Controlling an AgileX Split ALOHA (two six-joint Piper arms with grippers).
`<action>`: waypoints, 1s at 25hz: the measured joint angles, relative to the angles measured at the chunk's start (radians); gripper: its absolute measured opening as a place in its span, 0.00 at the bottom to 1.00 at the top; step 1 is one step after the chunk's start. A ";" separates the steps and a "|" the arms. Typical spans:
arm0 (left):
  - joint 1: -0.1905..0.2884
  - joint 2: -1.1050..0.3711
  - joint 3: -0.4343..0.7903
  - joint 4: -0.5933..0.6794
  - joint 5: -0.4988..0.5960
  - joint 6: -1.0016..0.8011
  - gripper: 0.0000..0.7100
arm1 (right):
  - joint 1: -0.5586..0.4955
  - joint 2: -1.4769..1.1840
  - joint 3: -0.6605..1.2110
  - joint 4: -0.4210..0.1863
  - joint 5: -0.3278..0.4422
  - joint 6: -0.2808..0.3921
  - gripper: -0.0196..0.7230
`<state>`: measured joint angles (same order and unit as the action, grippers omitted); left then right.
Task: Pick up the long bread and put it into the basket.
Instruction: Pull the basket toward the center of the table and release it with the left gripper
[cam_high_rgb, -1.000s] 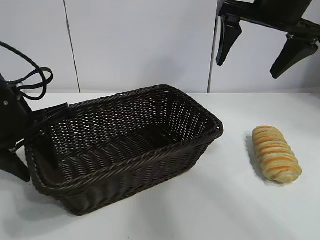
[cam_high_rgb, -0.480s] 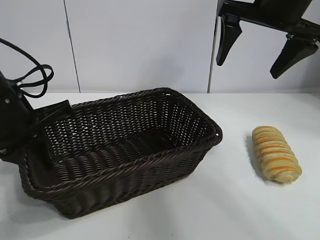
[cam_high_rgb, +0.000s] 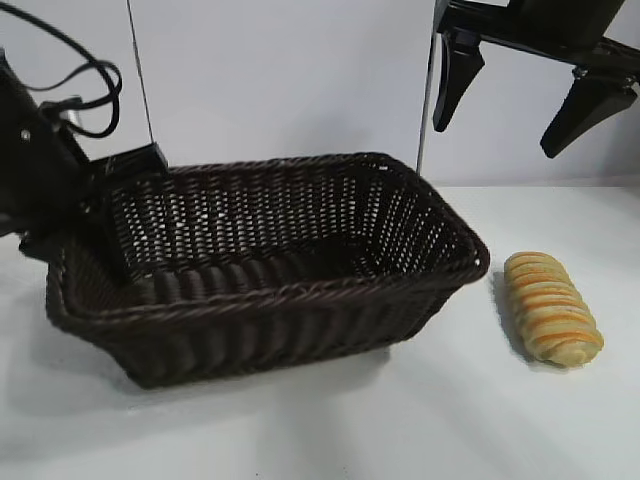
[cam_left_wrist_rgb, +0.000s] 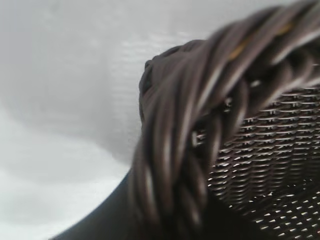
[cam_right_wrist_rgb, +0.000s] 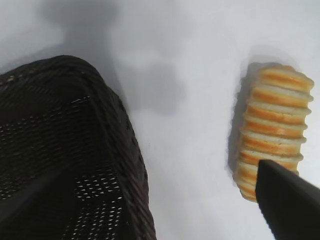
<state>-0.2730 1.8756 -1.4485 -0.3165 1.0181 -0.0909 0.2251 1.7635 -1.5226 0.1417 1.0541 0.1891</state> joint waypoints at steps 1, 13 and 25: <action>0.000 0.025 -0.043 0.011 0.024 0.007 0.14 | 0.000 0.000 0.000 0.000 0.000 -0.001 0.96; 0.000 0.283 -0.246 0.027 0.098 0.022 0.14 | 0.000 0.000 0.000 0.000 0.001 -0.002 0.96; 0.000 0.303 -0.246 0.003 0.068 0.022 0.72 | 0.000 0.000 0.000 0.000 0.001 -0.003 0.96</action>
<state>-0.2730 2.1784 -1.6941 -0.3131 1.0856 -0.0685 0.2251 1.7635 -1.5226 0.1417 1.0550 0.1863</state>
